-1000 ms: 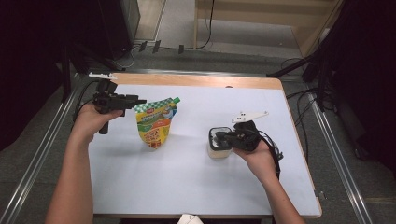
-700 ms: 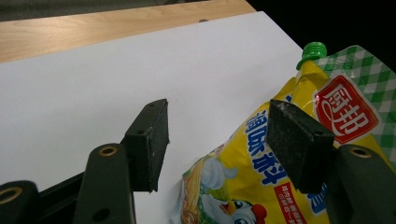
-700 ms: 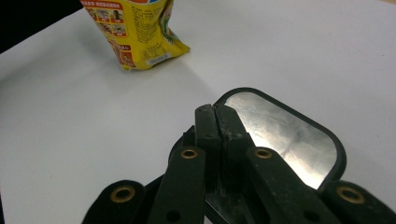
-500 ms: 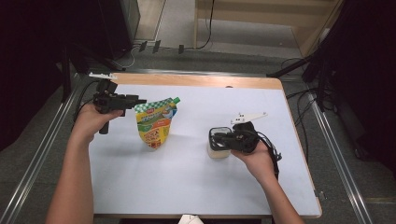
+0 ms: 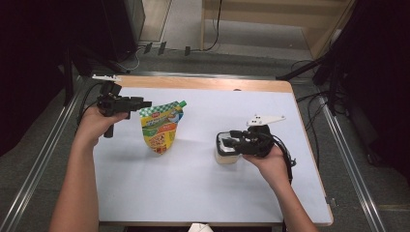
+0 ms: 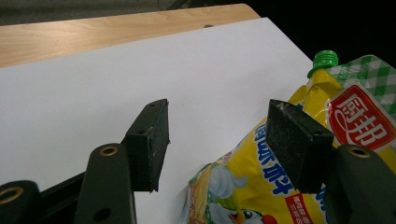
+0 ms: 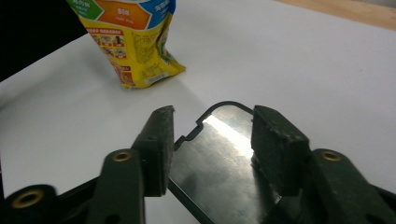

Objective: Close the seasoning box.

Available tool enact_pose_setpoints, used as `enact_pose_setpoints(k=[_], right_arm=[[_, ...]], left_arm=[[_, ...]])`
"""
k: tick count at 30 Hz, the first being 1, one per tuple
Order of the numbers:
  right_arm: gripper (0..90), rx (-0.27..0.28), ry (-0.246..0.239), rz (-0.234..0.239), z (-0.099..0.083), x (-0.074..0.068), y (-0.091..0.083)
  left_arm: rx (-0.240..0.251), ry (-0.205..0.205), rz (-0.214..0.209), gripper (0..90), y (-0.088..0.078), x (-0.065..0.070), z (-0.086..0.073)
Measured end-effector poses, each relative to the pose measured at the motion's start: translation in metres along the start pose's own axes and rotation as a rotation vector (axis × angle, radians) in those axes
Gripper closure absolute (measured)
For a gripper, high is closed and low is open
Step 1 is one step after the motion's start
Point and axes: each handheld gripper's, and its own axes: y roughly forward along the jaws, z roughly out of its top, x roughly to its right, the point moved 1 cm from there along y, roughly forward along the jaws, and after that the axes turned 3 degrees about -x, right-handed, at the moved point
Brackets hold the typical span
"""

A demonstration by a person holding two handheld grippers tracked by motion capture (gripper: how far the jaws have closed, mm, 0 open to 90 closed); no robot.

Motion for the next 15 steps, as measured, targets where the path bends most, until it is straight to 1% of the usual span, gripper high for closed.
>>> enact_pose_setpoints(k=[4,7,10,11,13,15], right_arm=[[43.9,0.019,0.03,-0.015,-0.002,0.005,-0.006],[41.6,0.034,0.038,-0.027,-0.001,0.008,-0.01],[41.3,0.04,0.037,-0.037,-0.002,0.009,-0.012],[41.1,0.034,0.03,-0.067,-0.003,0.01,-0.013],[41.2,0.029,0.027,-0.073,-0.004,0.012,-0.014],[41.2,0.037,0.029,-0.076,-0.004,0.014,-0.015]], left_arm=[[0.003,-0.008,-0.002,40.4,0.001,-0.001,0.001],[-0.011,-0.003,0.002,40.4,0.003,-0.001,0.0],[-0.015,-0.002,0.005,40.4,0.004,-0.001,0.0],[-0.015,-0.001,0.004,40.3,0.004,-0.001,0.0],[-0.013,0.005,0.001,40.3,0.004,0.001,0.0],[-0.018,0.006,0.002,40.4,0.005,0.001,0.0]])
